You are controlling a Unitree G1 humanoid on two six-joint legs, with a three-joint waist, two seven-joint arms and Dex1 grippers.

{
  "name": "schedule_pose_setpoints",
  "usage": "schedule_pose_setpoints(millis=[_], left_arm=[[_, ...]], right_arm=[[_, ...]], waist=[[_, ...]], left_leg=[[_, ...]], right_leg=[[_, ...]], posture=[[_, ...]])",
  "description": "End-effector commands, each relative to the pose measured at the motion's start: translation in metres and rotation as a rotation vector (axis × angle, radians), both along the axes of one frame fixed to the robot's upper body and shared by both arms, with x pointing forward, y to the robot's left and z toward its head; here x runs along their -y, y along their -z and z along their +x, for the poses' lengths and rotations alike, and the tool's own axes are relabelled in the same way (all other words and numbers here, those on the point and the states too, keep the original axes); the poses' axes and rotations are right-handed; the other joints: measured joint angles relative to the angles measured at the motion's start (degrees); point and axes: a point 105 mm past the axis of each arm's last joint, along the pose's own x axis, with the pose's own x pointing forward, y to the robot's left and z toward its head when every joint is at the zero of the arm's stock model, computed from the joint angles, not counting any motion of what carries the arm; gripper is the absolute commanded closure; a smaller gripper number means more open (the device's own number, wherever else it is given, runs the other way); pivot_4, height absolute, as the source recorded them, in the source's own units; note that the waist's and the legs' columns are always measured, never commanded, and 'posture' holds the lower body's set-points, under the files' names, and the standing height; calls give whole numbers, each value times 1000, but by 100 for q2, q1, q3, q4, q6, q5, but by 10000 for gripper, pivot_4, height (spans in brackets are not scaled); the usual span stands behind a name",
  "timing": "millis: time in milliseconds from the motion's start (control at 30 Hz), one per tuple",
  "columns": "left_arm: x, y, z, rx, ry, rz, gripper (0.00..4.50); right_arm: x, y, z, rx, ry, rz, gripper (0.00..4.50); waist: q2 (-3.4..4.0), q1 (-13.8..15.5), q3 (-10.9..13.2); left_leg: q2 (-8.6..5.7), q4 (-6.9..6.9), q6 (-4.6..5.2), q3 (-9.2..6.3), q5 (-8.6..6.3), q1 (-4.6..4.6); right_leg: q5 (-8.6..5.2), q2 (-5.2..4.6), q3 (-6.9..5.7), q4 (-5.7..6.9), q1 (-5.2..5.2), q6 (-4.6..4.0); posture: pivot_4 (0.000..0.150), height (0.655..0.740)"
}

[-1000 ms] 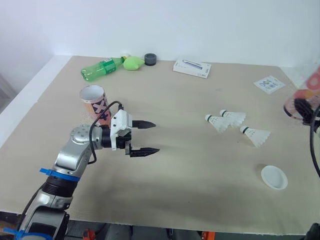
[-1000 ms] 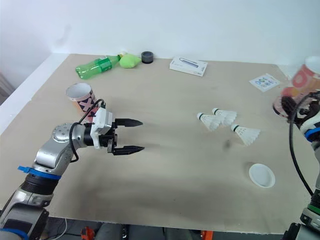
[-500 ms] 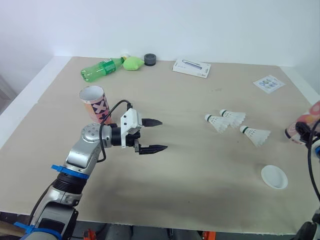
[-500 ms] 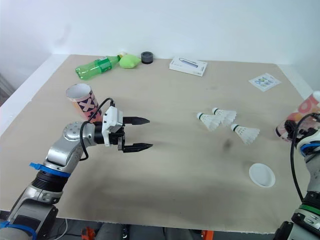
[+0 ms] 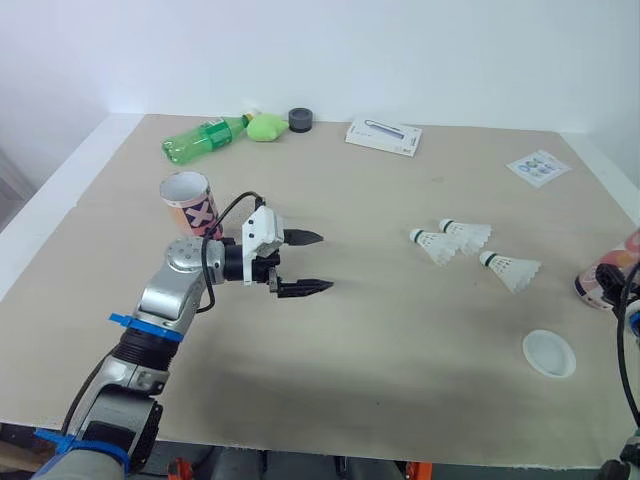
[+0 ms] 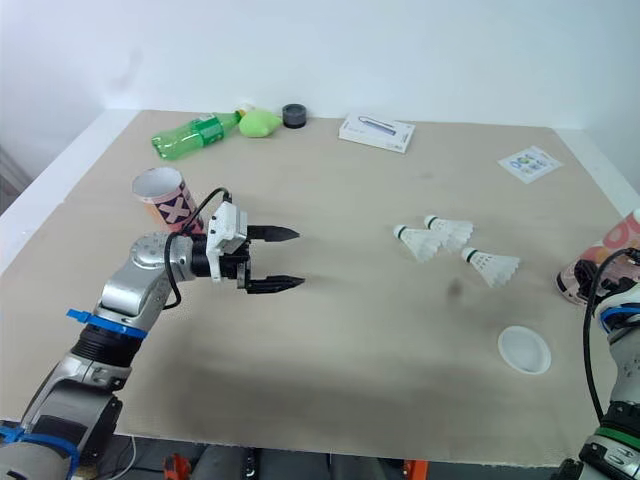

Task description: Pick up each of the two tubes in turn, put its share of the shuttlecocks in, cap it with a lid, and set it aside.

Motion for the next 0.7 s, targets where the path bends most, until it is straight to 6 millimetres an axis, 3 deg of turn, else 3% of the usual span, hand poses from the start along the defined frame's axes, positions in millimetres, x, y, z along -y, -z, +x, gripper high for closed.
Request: schedule_pose_setpoints(millis=[33,467,500,567,700], left_arm=[[1,-11,1,62,15,1,0],[4,-14,0,81,10,-21,0],[4,-14,-1,81,10,-22,0],[4,-14,0,80,8,-22,0],[4,-15,0,77,6,-27,0]], right_arm=[[-4,-9,-1,41,-2,-22,9060],[-14,15,4,-20,-38,-26,9060],[-16,13,5,-10,-52,-25,4491],[-19,10,7,-1,-73,-36,618],[-27,6,9,8,-138,-29,618]], waist=[[0,-2,0],[-1,-3,0],[-2,-3,-1],[-2,-9,0],[4,-8,-1]], left_leg=[[1,0,0,-1,0,0],[2,1,1,-2,1,6],[2,2,1,-2,1,7],[2,3,2,-2,2,8],[3,2,8,-1,6,8]], right_leg=[[0,1,0,0,0,0],[1,3,-1,0,6,2],[1,3,-1,0,7,3],[2,3,0,0,8,5],[3,4,1,0,7,8]], posture=[[1500,7294],[1500,7294],[1500,7294],[1500,7294],[1500,7294]])
